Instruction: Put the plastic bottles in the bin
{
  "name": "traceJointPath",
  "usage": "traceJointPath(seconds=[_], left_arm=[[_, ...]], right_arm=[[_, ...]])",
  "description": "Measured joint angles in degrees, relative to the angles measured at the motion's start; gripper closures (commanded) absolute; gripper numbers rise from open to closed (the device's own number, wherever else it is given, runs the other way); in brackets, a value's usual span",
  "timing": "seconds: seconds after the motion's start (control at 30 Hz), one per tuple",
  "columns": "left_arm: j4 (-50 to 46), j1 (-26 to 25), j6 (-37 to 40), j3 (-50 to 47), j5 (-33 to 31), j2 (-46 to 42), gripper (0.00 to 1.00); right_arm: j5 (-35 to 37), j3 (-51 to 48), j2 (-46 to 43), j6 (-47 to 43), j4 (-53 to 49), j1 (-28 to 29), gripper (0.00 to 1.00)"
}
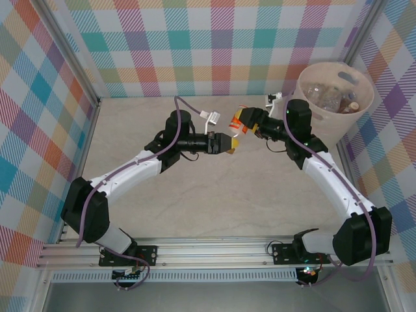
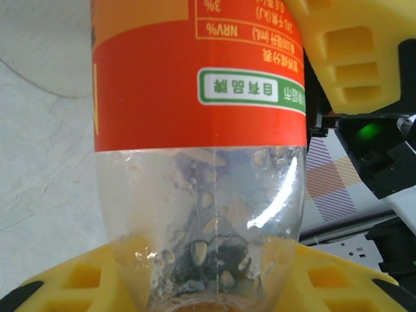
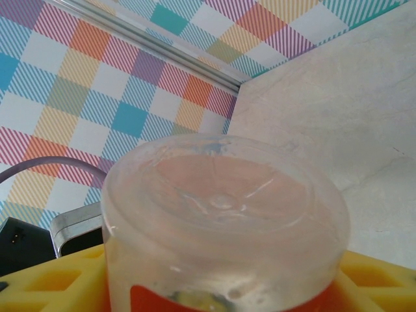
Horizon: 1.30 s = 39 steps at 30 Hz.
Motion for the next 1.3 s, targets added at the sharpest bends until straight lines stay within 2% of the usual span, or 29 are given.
traceJointPath(seconds=[0.07,0.1,0.17,0.23,0.27,0.33,0.53,0.67,0.77,1.03,1.3], left_arm=[[0.07,-0.07,0.02,0.0,0.0,0.04,0.71],[0.11,-0.11,0.04,0.0,-0.04,0.04,0.65],[0.11,-0.13,0.04,0.0,-0.07,0.04,0.44],[-0.07,-0.33,0.13,0.04,-0.26,0.04,0.19],[-0.07,-0.33,0.17,0.07,-0.24,0.04,0.11],[-0.2,-0.33,0.22,0.13,-0.68,0.0,0.03],[-3.78,-0.33,3.02,0.11,-3.89,-2.58,0.0],[-4.9,-0.33,4.31,0.11,-5.6,-4.17,0.0],[-5.6,-0.33,4.7,0.11,-6.45,-4.15,0.0],[-7.5,-0.33,4.94,0.68,-7.5,-2.8,0.0],[-12.22,-0.33,4.94,6.51,-7.56,2.34,0.0]], right_arm=[[0.15,0.22,0.0,0.02,-0.35,0.02,0.43],[0.2,0.26,0.0,0.02,-0.46,0.02,0.43],[0.85,0.39,-0.22,-0.09,-1.07,0.02,0.45],[2.36,0.83,-0.79,-1.36,-2.73,0.13,0.46],[3.37,1.29,-1.05,-2.47,-3.82,0.2,0.46],[6.71,3.91,-1.53,-5.73,-8.09,-0.37,0.46],[19.54,16.92,-4.35,-17.59,-20.09,-7.98,0.47],[28.68,23.82,-6.73,-24.63,-23.85,-15.39,0.46],[35.23,27.91,-6.8,-29.73,-25.0,-18.45,0.45],[52.13,30.91,-1.49,-42.07,-23.12,-23.1,0.46],[63.91,28.74,6.32,-54.1,-12.39,-26.32,0.46]])
